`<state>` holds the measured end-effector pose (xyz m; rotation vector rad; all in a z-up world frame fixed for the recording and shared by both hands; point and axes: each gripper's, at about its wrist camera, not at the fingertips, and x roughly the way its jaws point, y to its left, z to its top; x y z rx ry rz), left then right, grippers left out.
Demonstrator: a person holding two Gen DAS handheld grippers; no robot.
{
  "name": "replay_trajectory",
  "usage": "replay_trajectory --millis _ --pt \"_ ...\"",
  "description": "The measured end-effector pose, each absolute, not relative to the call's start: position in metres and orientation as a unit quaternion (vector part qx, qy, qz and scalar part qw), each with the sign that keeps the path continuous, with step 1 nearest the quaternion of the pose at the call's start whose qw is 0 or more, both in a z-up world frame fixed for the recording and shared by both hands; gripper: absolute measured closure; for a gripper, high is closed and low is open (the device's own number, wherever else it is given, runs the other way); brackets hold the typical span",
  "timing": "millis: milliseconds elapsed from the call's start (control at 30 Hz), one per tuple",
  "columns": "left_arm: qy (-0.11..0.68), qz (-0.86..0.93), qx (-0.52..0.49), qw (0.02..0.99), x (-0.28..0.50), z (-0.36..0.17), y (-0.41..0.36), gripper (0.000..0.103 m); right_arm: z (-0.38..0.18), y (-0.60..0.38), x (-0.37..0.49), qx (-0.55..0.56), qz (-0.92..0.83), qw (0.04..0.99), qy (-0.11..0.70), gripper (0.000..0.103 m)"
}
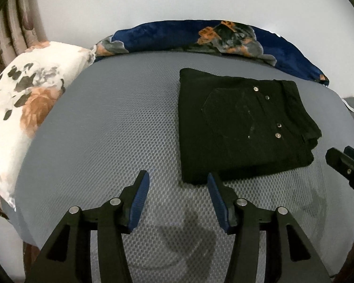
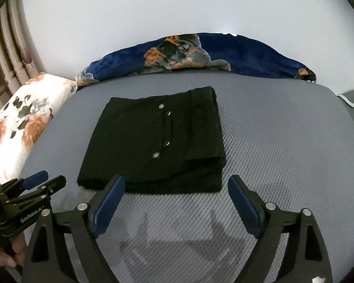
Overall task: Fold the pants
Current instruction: 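Open the right gripper and withdraw both grippers from the folded trousers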
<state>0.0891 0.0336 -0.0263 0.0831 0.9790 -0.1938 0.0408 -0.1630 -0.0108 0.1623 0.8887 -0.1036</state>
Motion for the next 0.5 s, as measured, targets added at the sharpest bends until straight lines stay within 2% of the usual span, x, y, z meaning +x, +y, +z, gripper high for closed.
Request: replay_trajectory --millis 500 --pt "0.451 -0.101 0.038 0.886 0.064 -0.017 0.033 0.05 -0.014 -0.144 0.017 0.059 -0.06 0.899 0.429 0.011"
